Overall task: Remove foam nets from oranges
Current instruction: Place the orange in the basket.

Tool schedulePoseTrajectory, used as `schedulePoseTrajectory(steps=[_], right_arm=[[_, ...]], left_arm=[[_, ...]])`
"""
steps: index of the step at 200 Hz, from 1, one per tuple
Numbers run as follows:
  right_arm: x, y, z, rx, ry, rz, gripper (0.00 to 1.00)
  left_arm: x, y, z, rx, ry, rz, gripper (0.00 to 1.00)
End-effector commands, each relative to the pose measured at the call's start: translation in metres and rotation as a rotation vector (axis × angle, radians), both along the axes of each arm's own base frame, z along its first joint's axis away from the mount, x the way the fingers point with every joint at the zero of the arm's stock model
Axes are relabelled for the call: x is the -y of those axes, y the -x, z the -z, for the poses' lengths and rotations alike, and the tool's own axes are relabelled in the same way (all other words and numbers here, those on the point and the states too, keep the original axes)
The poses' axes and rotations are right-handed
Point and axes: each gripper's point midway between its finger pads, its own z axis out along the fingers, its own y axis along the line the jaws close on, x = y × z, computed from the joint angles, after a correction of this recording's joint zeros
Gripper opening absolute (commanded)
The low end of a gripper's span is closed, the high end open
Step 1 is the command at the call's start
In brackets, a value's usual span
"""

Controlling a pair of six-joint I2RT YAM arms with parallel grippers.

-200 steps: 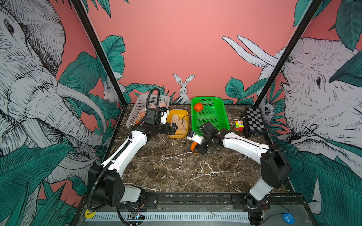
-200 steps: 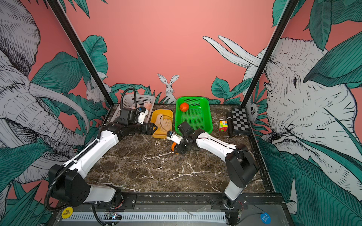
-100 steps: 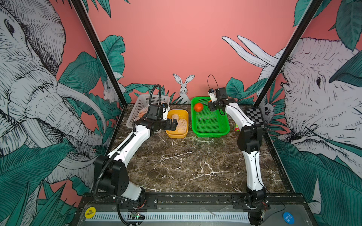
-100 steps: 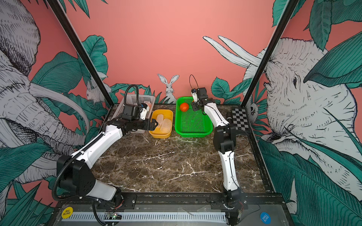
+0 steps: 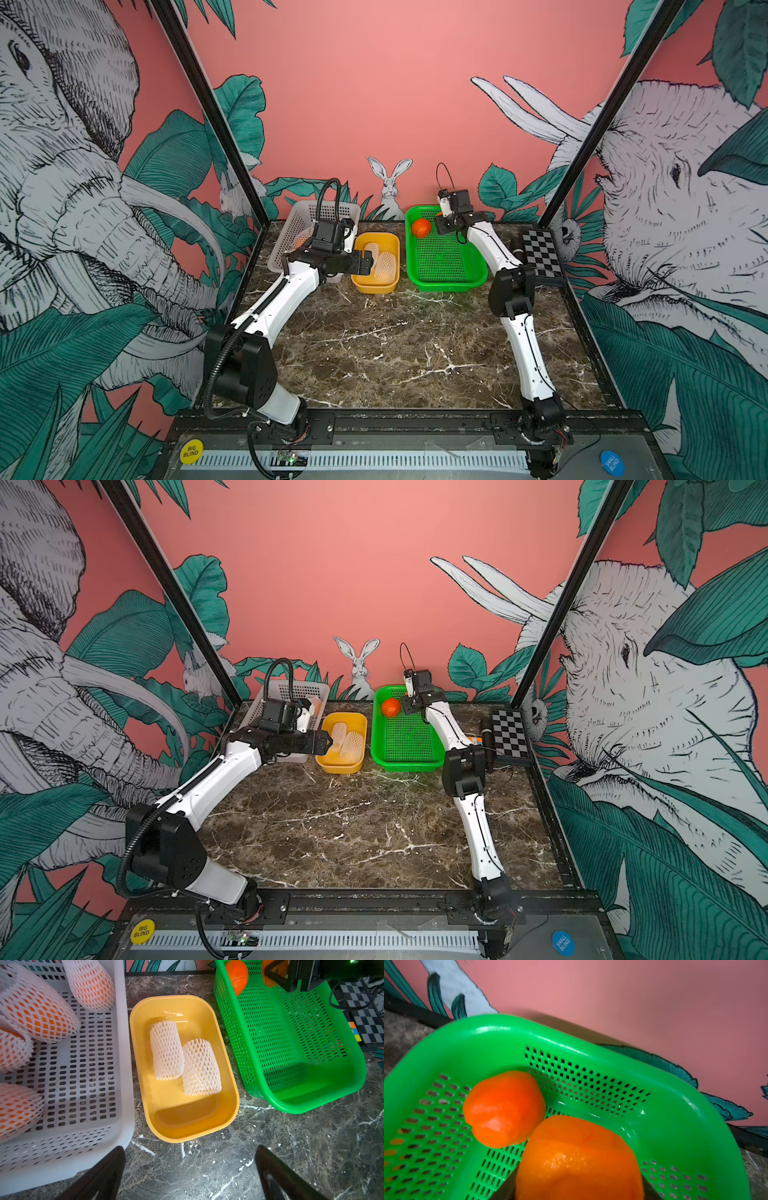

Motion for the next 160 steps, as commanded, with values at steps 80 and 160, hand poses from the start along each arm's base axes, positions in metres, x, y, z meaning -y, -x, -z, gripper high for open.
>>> schedulePoseTrajectory(steps=[80, 160], right_arm=[[-0.001, -0.03, -0.005, 0.115, -0.087, 0.046, 0.75], [-0.021, 0.043, -0.101, 0.065, -0.239, -0.041, 0.9]], left_arm=[[-0.007, 0.003, -0.007, 0.007, -0.023, -0.008, 0.99], [-0.107, -0.024, -0.006, -0.075, -0.317, -0.294, 0.99]])
